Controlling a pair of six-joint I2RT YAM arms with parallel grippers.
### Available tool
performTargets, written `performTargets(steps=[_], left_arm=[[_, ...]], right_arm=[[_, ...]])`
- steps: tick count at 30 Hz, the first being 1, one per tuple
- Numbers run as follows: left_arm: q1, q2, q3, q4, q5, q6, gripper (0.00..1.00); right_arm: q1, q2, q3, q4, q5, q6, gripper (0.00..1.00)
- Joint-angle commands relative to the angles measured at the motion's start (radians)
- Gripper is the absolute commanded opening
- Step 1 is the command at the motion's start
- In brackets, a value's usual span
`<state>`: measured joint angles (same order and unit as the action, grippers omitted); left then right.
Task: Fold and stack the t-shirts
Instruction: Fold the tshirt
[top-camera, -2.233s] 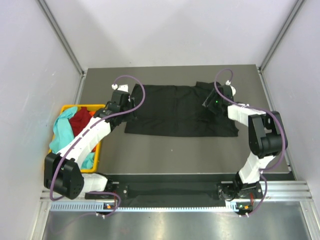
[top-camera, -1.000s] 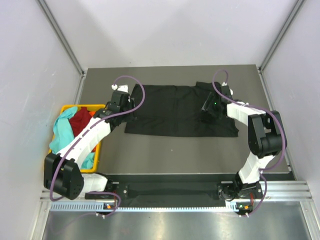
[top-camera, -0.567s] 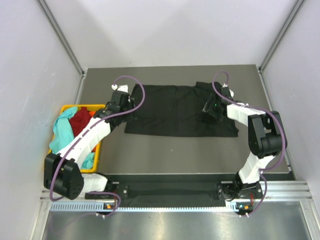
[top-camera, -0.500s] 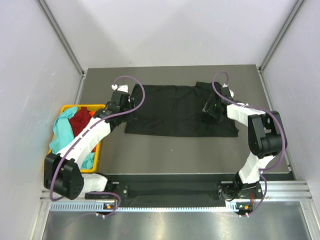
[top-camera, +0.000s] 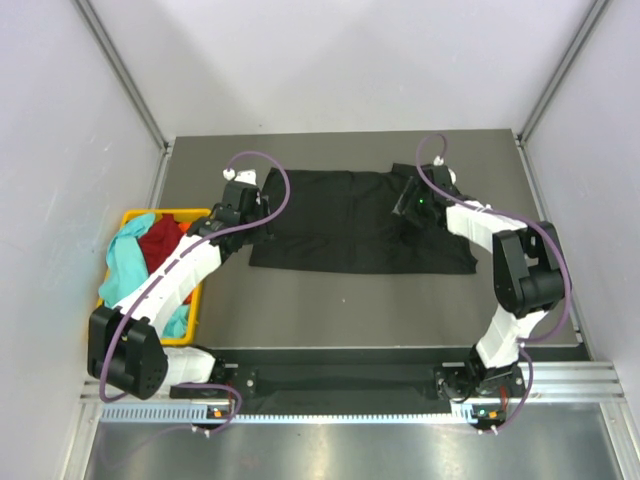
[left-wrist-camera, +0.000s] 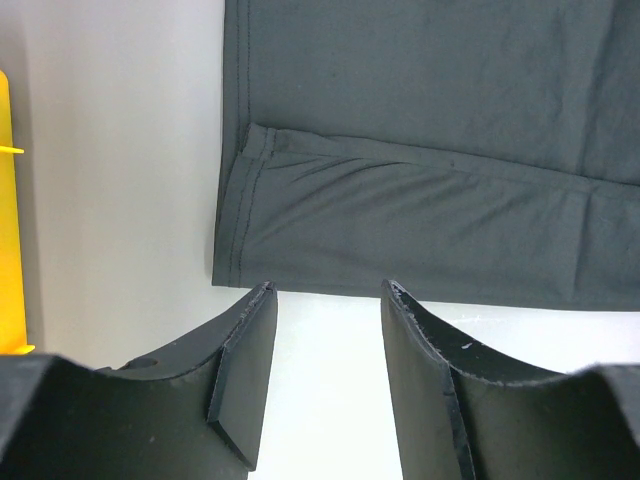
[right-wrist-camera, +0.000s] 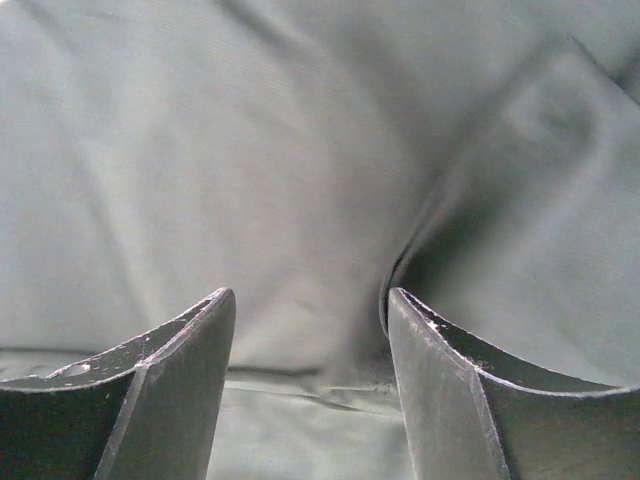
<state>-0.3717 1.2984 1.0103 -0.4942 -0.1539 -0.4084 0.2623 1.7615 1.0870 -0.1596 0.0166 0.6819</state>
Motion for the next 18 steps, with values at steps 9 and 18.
performTargets(steps=[9, 18], left_arm=[[0.004, -0.019, -0.003, 0.006, 0.004, 0.000, 0.51], [0.005, 0.001, -0.001, 0.006, 0.024, -0.007, 0.51]], right_arm=[[0.035, 0.007, 0.056, 0.048, -0.027, -0.027, 0.62], [0.003, -0.039, 0.074, -0.006, -0.010, -0.091, 0.63]])
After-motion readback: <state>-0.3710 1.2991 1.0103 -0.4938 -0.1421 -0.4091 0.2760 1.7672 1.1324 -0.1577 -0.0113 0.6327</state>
